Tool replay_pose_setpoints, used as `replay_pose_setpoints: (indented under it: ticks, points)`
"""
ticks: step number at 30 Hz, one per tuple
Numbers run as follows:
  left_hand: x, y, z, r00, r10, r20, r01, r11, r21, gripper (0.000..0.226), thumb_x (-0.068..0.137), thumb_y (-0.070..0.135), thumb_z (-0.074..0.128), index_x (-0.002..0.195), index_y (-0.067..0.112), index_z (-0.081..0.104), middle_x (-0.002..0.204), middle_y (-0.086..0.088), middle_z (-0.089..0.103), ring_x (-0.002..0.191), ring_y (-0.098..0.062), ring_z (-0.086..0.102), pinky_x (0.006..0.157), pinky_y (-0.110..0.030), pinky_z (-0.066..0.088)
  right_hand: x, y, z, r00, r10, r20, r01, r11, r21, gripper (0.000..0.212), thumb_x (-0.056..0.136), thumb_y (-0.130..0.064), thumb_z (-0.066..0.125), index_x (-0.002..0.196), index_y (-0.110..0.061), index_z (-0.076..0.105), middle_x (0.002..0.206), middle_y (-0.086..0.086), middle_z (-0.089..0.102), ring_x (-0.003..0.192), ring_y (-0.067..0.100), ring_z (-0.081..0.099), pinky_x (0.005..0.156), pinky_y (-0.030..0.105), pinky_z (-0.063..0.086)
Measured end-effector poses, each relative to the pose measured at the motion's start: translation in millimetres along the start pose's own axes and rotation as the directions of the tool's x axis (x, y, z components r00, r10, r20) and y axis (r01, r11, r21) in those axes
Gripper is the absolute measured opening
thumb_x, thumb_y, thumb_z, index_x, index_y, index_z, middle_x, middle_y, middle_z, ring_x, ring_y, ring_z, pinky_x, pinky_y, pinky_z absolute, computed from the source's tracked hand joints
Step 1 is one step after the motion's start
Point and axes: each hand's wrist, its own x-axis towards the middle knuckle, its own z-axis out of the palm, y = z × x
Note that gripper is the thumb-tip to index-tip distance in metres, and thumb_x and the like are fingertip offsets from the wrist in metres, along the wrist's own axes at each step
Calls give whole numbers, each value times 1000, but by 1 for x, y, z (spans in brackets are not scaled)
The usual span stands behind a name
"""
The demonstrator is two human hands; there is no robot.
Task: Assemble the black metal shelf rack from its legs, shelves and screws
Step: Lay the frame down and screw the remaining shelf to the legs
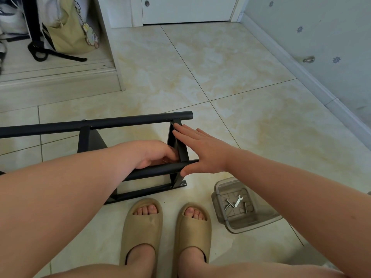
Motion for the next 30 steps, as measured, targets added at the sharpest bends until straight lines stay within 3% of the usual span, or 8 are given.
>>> replay_pose_setpoints:
  ticks: [5, 8, 14, 17, 21, 24, 27, 30]
  points:
    - [0, 0, 1, 993, -110, 41, 111, 994, -8, 21, 97, 17, 52, 98, 10, 72, 76, -3, 70, 80, -20, 64, 81, -37, 56, -2, -1, 2, 1000, -4, 0, 4, 1000, 10, 114, 85, -63, 69, 162, -21, -3, 167, -10, -17, 153, 6, -14, 125, 30, -8]
    - [1, -1, 2, 997, -69, -22, 70, 995, 65, 19, 95, 20, 62, 105, 7, 71, 86, -9, 70, 79, -21, 64, 76, -32, 58, -2, 0, 2, 1000, -1, -3, 1, 1000, 8, 114, 84, -63, 69, 162, -22, -3, 167, -10, -16, 154, 7, -13, 125, 31, -8]
    - [0, 1, 4, 999, -4, -47, 9, 996, 89, 11, 91, 8, 62, 96, 2, 70, 74, -12, 67, 69, -25, 61, 81, -38, 52, -2, 0, 2, 1000, -3, -4, 3, 1000, 5, 114, 85, -63, 69, 162, -21, -3, 167, -10, -17, 153, 6, -14, 124, 30, -8]
    - [-1, 0, 2, 999, 35, -24, -34, 997, 75, 18, 90, 2, 59, 102, 1, 72, 83, -13, 71, 78, -26, 65, 78, -33, 51, -1, -1, 2, 1000, -1, -2, 1, 1000, 4, 114, 85, -63, 69, 162, -22, -3, 167, -10, -16, 154, 6, -13, 125, 30, -8]
    - [-4, 1, 2, 999, 46, -3, -45, 998, 47, 22, 87, -6, 55, 87, 4, 74, 82, -14, 70, 81, -27, 65, 82, -34, 52, -1, -1, -1, 1000, 3, 7, -3, 1000, 1, 113, 85, -63, 68, 162, -21, -4, 167, -10, -17, 154, 7, -14, 126, 32, -7]
    - [-3, 1, 2, 999, -27, 22, 27, 999, -18, 20, 94, 4, 51, 98, 4, 70, 93, -14, 68, 86, -26, 63, 92, -41, 52, -1, -1, 0, 1000, 0, 9, 0, 1000, 0, 114, 85, -63, 68, 162, -22, -4, 167, -9, -18, 154, 7, -14, 125, 31, -8]
    - [-2, 0, 2, 997, -77, 26, 77, 997, -22, 21, 99, 17, 51, 110, 10, 68, 82, -5, 69, 80, -20, 64, 84, -38, 55, -2, -1, 1, 1000, 0, 6, 0, 1000, -1, 113, 85, -63, 68, 162, -21, -5, 167, -9, -18, 153, 6, -15, 125, 31, -8]
    - [-2, -1, 3, 997, -68, 30, 67, 998, 19, 16, 98, 22, 57, 102, 13, 69, 78, -3, 71, 77, -18, 65, 82, -35, 56, -2, -1, 2, 1000, -6, 0, 6, 1000, 5, 113, 85, -62, 68, 162, -21, -4, 167, -10, -17, 154, 7, -14, 125, 32, -7]
